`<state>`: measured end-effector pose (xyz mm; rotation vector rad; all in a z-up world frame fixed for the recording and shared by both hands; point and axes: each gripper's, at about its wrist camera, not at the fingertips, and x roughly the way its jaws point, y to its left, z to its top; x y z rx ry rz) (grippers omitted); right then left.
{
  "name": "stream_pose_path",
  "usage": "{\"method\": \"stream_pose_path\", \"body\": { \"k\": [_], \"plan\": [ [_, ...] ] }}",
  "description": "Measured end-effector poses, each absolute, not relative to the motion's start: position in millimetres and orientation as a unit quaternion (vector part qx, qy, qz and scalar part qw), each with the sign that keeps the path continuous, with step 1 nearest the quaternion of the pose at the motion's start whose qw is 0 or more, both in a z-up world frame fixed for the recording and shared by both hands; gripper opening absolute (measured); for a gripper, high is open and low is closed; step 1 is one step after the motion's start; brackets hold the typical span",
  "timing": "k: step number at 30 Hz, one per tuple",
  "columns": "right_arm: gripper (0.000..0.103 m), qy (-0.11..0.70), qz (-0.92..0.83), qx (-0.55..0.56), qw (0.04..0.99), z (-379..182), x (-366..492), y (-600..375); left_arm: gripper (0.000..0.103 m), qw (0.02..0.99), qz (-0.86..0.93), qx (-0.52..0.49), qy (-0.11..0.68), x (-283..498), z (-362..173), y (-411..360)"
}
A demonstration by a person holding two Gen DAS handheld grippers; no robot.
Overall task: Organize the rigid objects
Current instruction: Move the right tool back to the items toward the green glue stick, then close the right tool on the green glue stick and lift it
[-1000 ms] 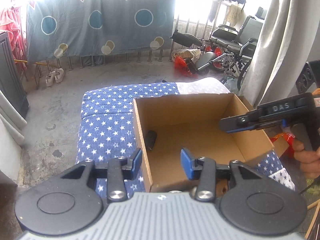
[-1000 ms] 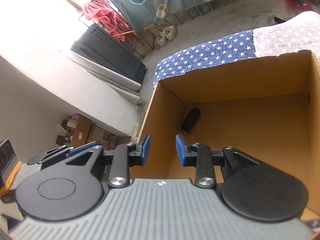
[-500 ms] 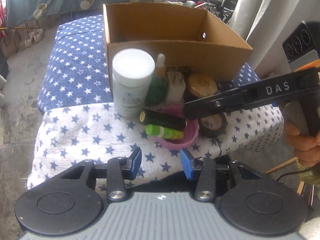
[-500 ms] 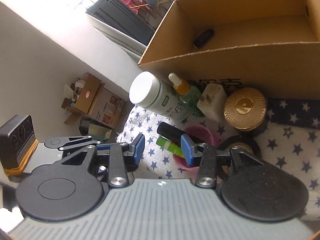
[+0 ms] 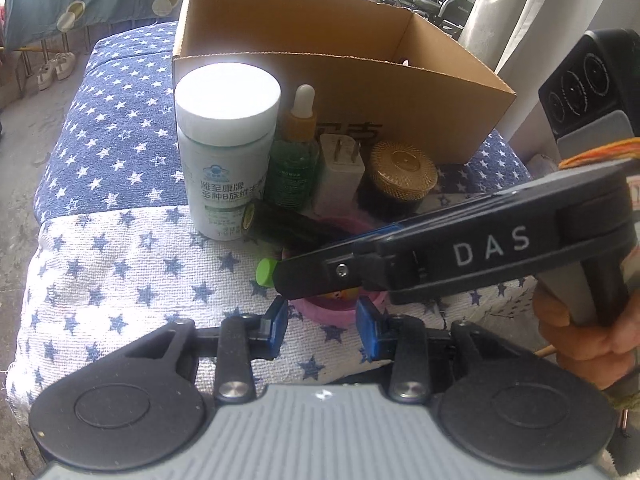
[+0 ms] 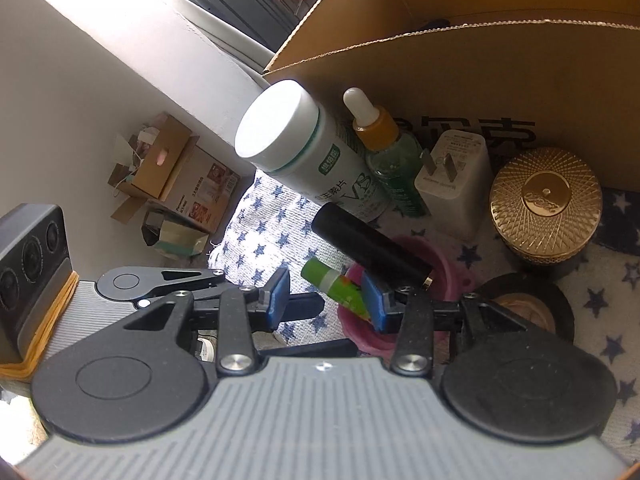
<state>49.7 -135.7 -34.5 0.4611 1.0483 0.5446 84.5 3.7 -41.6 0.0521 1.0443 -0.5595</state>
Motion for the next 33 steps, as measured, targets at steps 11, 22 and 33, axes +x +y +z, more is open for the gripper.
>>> {"method": "stream_pose_path", "body": {
  "k": [11, 22, 33],
  "plan": [
    [0.039, 0.505, 0.265, 0.31, 0.761, -45.1, 57.3, -155.0, 0.034, 0.843, -0.251, 0.024, 0.475, 80.8, -43.6, 1.6],
    [0.037, 0.498, 0.245, 0.287, 0.78, -43.5, 56.1, -143.4, 0.032, 0.846, -0.251, 0.018, 0.47, 79.4, -42.4, 1.2],
    [0.038, 0.487, 0.23, 0.281, 0.794, -45.2, 42.5, -125.5, 0.032, 0.839, -0.267, 0.001, 0.474, 80.4, -48.5, 9.8]
  ]
}}
